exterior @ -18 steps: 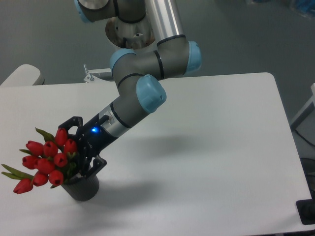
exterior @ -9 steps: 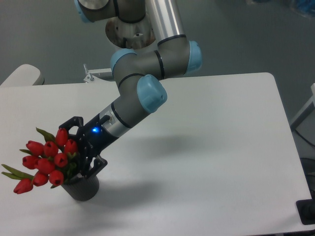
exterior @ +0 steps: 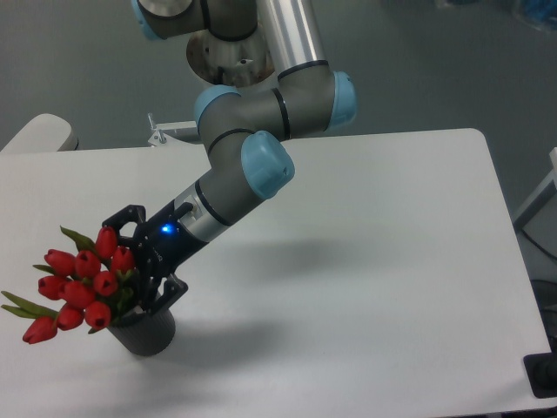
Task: Pick up the flowers from the vase
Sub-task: 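Close the gripper on the tulip stems, then lift the gripped tulips up out of the black vase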
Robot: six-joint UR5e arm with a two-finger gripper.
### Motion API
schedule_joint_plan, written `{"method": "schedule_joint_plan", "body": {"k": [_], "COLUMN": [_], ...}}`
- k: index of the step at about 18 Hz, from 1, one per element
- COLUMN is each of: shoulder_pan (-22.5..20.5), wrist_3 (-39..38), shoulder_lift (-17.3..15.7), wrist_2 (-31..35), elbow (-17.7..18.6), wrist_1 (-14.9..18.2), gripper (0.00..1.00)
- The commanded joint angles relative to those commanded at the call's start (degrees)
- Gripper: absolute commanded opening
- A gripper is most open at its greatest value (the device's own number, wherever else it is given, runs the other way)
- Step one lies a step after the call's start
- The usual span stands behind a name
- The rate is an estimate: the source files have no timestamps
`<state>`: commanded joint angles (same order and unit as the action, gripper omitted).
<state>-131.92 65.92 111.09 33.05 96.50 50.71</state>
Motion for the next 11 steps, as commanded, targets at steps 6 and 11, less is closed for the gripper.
{"method": "schedule_joint_plan", "body": {"k": [6, 11], "shoulder_pan": [-0.1, -0.2], "wrist_3": [0.2, 0.2], "shoulder_lift": [0.4, 0.3], "wrist_2": [0.0, 0.0], "elbow": [-0.3, -0.4], "wrist_1": [-0.1, -0.2], "gripper": [0.96, 0.70]}}
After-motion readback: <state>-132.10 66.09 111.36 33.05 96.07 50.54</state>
